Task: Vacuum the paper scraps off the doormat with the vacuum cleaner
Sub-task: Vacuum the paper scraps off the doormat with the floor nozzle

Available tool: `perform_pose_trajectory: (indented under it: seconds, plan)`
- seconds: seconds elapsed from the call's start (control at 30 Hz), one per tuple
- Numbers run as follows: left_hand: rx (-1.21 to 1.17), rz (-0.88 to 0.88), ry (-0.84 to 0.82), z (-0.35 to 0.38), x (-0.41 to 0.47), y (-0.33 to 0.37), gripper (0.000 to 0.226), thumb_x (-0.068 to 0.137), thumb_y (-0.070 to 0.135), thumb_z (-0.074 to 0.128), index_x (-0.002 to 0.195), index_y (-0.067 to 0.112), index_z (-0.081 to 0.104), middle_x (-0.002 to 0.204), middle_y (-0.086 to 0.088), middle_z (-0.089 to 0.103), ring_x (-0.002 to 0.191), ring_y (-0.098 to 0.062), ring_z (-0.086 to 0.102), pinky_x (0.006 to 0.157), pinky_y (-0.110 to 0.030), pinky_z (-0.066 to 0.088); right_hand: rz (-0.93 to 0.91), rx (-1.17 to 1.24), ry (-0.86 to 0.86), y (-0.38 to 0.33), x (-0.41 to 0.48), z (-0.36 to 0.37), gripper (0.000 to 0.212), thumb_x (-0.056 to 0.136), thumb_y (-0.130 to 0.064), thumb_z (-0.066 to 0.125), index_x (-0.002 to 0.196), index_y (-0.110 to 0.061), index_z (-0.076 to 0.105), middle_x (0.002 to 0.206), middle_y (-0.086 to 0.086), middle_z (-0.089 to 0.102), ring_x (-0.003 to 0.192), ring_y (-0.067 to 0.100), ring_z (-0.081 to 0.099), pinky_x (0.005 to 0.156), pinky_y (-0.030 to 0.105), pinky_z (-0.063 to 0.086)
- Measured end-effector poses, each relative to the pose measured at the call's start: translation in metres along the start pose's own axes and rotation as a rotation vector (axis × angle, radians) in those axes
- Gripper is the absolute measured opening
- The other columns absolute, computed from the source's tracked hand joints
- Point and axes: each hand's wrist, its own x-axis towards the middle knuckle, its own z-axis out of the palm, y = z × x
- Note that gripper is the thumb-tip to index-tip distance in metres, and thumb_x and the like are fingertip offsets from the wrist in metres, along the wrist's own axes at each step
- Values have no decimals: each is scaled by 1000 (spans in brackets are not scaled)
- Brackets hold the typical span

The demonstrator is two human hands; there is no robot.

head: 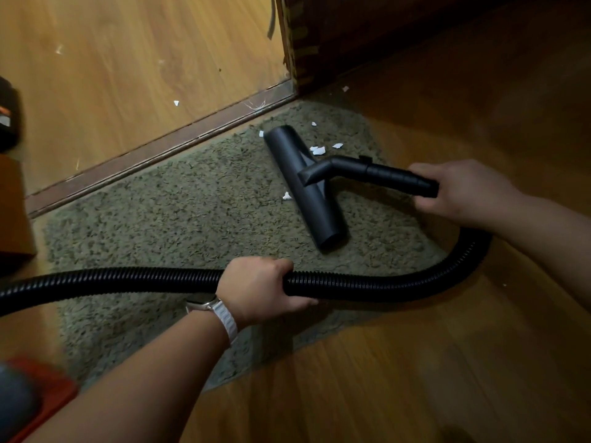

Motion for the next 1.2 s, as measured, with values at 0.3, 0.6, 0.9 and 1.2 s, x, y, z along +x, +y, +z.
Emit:
perform_pose_trajectory:
  seconds: [0.3, 0.6, 0.9, 1.2]
  plan:
    - [39, 86, -147, -2, -2, -8, 69, 71, 91, 39, 92, 29, 60, 79, 10, 64, 76, -13, 65, 65, -28, 50, -165, -92, -95, -20, -7, 20, 49, 94, -41, 58, 141, -40, 45, 101, -1, 61, 83, 16, 55, 65, 34, 48]
    - [25, 25, -158, -3, -3, -8, 63, 69, 94, 36, 80, 32, 45, 74, 12, 58, 71, -11, 62, 58, -26, 44, -53, 0, -14, -20, 21, 18, 51, 94, -41, 59, 143, -39, 43, 90, -3, 58, 71, 13, 53, 54, 32, 46]
    - [53, 29, -201, -6, -17, -14, 66, 73, 89, 43, 90, 27, 59, 80, 9, 64, 77, -14, 65, 63, -28, 47, -294, -131, -9, -75, 40, 22, 37, 93, -41, 57, 128, -37, 49, 82, -4, 54, 73, 17, 53, 53, 28, 37]
    - [43, 24, -183, 1, -14, -14, 67, 73, 90, 43, 89, 26, 58, 78, 8, 65, 76, -15, 66, 63, -28, 47, -187, -86, 29, -53, 30, 22, 44, 93, -41, 59, 136, -37, 48, 89, -3, 58, 76, 17, 53, 57, 30, 42]
